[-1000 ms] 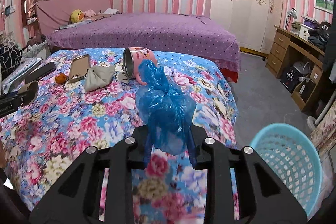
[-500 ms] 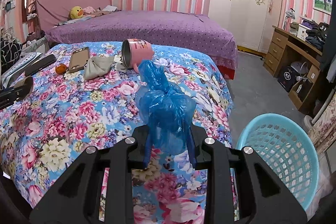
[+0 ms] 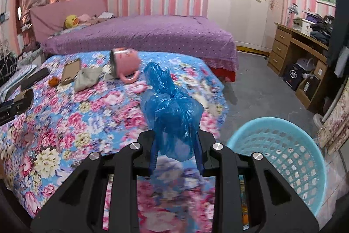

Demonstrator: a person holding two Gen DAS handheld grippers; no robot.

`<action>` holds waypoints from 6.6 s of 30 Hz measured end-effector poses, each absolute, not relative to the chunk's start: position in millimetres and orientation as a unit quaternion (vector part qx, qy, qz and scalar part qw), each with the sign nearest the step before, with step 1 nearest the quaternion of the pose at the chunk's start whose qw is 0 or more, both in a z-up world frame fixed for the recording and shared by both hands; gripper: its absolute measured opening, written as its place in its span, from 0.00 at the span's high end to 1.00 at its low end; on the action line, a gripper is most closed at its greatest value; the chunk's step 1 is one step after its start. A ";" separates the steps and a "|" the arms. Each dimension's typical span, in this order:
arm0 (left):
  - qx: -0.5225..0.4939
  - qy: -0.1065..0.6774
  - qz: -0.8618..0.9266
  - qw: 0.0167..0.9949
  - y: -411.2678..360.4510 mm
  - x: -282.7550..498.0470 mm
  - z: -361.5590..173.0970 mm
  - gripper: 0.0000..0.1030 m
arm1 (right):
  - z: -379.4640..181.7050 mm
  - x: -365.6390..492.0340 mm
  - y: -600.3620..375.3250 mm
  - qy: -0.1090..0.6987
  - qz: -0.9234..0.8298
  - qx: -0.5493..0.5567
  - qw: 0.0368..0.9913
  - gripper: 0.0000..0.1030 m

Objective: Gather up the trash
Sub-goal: 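Carry the paper roll in the left tool and the blue bag in the right tool over the basket, then open the left tool to drop the paper roll while the right tool releases the blue bag, then move both tools back over the bed toward the orange peel and grey mask, then grasp the orange peel with the left tool while the right tool grasps the grey cloth mask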

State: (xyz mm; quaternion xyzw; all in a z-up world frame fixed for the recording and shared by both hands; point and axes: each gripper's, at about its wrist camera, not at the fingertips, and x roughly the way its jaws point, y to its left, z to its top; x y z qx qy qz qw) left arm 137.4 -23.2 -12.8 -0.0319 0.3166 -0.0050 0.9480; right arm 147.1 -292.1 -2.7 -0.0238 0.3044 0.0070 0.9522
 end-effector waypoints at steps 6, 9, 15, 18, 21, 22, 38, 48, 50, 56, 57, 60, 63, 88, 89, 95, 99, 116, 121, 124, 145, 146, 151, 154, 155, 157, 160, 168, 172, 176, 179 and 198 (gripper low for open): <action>-0.020 0.309 -0.015 0.951 -53.5 140.9 -1.2 0.48 | 1.5 136.7 -333.7 0.303 -0.024 -0.018 0.953 0.73; -0.020 0.308 -0.026 0.951 -71.7 142.4 2.9 0.48 | 3.8 129.4 -361.1 0.301 -0.046 -0.006 0.952 0.73; -0.014 0.306 -0.046 0.951 -113.1 144.7 4.7 0.47 | 1.8 114.1 -405.8 0.307 -0.091 -0.001 0.947 0.73; -0.018 0.311 -0.059 0.949 -132.2 147.6 1.8 0.47 | 2.0 105.7 -425.3 0.302 -0.105 0.009 0.948 0.73; -0.013 0.309 -0.075 0.948 -156.5 149.2 -0.8 0.47 | 1.0 98.7 -442.3 0.300 -0.121 0.013 0.946 0.73; -0.009 0.307 -0.082 0.948 -166.3 148.9 -1.3 0.47 | 0.9 97.0 -446.5 0.299 -0.124 0.015 0.946 0.73; 0.027 0.288 -0.191 0.938 -302.8 138.4 -9.9 0.47 | -9.2 78.6 -500.7 0.300 -0.157 0.041 0.940 0.73; 0.069 0.319 -0.255 0.910 -389.0 141.5 -29.9 0.47 | -14.3 67.9 -529.6 0.305 -0.179 0.069 0.933 0.73; 0.074 0.326 -0.261 0.906 -397.8 144.3 -33.1 0.45 | -13.4 66.4 -531.5 0.301 -0.179 0.076 0.933 0.73; 0.079 0.307 -0.253 0.914 -396.7 138.2 -31.4 0.16 | -17.2 71.5 -527.6 0.310 -0.175 0.067 0.932 0.73; 0.086 0.299 -0.243 0.919 -393.7 137.0 -30.3 0.14 | -18.0 71.3 -527.9 0.310 -0.174 0.068 0.932 0.73; 0.082 0.286 -0.220 0.929 -377.7 139.4 -30.4 0.10 | -21.0 73.8 -525.6 0.311 -0.171 0.068 0.932 0.73; 0.077 0.283 -0.205 0.934 -362.1 142.8 -33.1 0.10 | -26.0 80.2 -521.0 0.317 -0.166 0.062 0.932 0.73; 0.045 0.282 -0.124 0.950 -222.7 144.6 -8.7 0.06 | -6.3 108.9 -442.8 0.285 -0.179 0.047 0.940 0.04; 0.046 0.281 -0.121 0.951 -215.1 145.1 -7.4 0.06 | -4.5 110.9 -436.9 0.283 -0.177 0.048 0.941 0.04; 0.057 0.272 -0.093 0.956 -169.2 148.0 1.7 0.06 | 5.4 124.9 -396.5 0.274 -0.154 0.064 0.947 0.04; 0.053 0.269 -0.082 0.958 -138.8 151.4 6.8 0.05 | 7.6 135.5 -366.0 0.274 -0.132 0.056 0.951 0.04; -0.001 0.297 -0.033 0.954 -25.5 178.1 -11.5 0.04 | -15.2 175.4 -254.0 0.313 -0.045 -0.023 0.949 0.04; -0.022 0.306 -0.016 0.952 1.2 187.0 -16.8 0.04 | -19.1 182.0 -242.2 0.317 -0.039 -0.009 0.947 0.04; -0.013 0.306 -0.005 0.952 10.1 188.4 -19.2 0.04 | -22.2 184.2 -234.6 0.321 -0.038 -0.009 0.946 0.04; -0.045 0.309 0.031 0.949 64.0 217.5 -14.3 0.04 | -14.1 231.3 -186.7 0.327 -0.010 -0.051 0.944 0.04; -0.041 0.312 0.037 0.948 67.2 221.3 -15.2 0.04 | -11.6 234.6 -183.4 0.323 -0.009 -0.057 0.945 0.04; -0.038 0.333 0.046 0.941 83.6 234.4 -24.6 0.04 | -8.3 254.1 -176.4 0.323 0.002 -0.047 0.945 0.04; -0.067 0.347 0.050 0.934 96.7 242.0 -31.1 0.04 | -12.3 262.8 -170.3 0.322 0.001 -0.051 0.945 0.04; -0.076 0.352 0.050 0.932 100.5 245.6 -33.6 0.04 | -14.0 264.9 -167.8 0.321 0.002 -0.053 0.945 0.04; -0.078 0.356 0.052 0.930 103.7 251.9 -37.1 0.04 | -18.4 271.0 -161.8 0.324 0.006 -0.058 0.944 0.04; -0.083 0.359 0.059 0.928 105.6 263.9 -40.4 0.04 | -29.0 278.1 -156.3 0.331 0.010 -0.063 0.941 0.04; -0.040 0.377 0.030 0.925 73.4 291.3 -51.2 0.05 | -47.0 286.1 -164.2 0.355 0.013 -0.044 0.934 0.04; -0.039 0.402 0.018 0.915 70.7 306.1 -63.3 0.27 | -47.5 288.8 -170.8 0.361 0.006 -0.033 0.932 0.04; -0.053 0.414 0.007 0.909 74.4 311.4 -68.7 0.40 | -50.3 292.2 -169.8 0.367 0.007 -0.034 0.929 0.04; -0.053 0.412 -0.002 0.909 73.9 311.5 -68.6 0.56 | -50.8 292.4 -165.1 0.367 0.007 -0.043 0.929 0.04; -0.062 0.390 0.009 0.919 104.3 271.9 -54.9 0.77 | -58.7 344.0 -62.3 0.403 0.087 -0.076 0.908 0.11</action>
